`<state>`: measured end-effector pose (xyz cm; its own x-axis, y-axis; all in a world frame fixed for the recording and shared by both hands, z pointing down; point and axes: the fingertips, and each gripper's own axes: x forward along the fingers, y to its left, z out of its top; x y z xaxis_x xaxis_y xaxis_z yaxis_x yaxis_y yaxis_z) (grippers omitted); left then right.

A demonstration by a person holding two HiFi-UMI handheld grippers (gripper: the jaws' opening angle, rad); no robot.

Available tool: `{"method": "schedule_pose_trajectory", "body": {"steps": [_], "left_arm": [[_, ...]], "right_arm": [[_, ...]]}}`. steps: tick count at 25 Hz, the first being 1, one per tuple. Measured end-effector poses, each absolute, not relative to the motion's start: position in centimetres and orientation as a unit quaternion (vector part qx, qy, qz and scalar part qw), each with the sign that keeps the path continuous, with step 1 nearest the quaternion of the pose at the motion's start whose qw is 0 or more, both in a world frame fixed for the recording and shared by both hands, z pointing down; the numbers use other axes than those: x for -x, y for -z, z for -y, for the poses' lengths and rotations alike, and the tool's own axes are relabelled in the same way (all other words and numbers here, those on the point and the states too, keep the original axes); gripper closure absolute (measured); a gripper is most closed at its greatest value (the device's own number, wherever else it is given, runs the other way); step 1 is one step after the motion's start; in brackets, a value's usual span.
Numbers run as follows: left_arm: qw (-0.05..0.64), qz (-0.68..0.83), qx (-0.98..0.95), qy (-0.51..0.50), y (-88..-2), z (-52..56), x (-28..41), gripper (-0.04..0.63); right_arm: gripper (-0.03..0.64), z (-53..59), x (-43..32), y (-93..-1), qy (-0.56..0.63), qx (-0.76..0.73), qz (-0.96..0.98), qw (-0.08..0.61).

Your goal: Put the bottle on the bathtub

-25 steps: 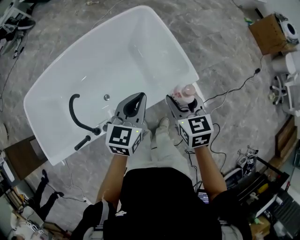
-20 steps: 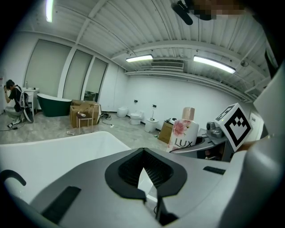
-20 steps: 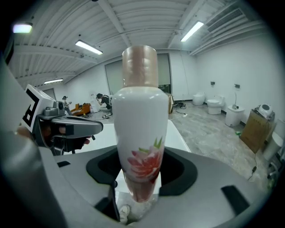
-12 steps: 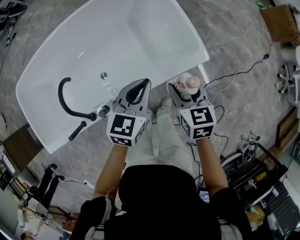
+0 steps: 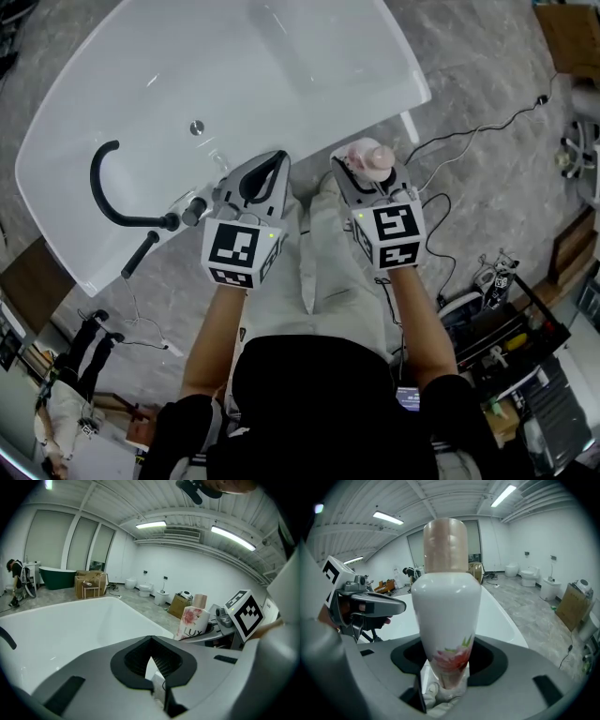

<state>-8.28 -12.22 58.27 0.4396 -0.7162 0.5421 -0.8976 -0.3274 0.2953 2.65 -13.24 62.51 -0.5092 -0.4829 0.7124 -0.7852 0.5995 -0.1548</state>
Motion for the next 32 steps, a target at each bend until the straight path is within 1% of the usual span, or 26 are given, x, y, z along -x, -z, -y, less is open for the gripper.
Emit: {"method": "schedule_pose_trajectory", "body": {"steps": [14, 32], "left_arm": [[0.314, 0.504, -0.784, -0.181, -64.4, 10.5, 8.5, 0.583], [0.332, 0.503, -0.777, -0.185, -67.3, 9.5, 9.1, 0.583]], "right_arm": [[0.373, 14.3, -1.3, -71.4, -0.238, -0.361, 0.836, 0.338], [0.372, 16.1, 1.6, -74.3, -0.211, -0.347, 0.846, 0.344]]}}
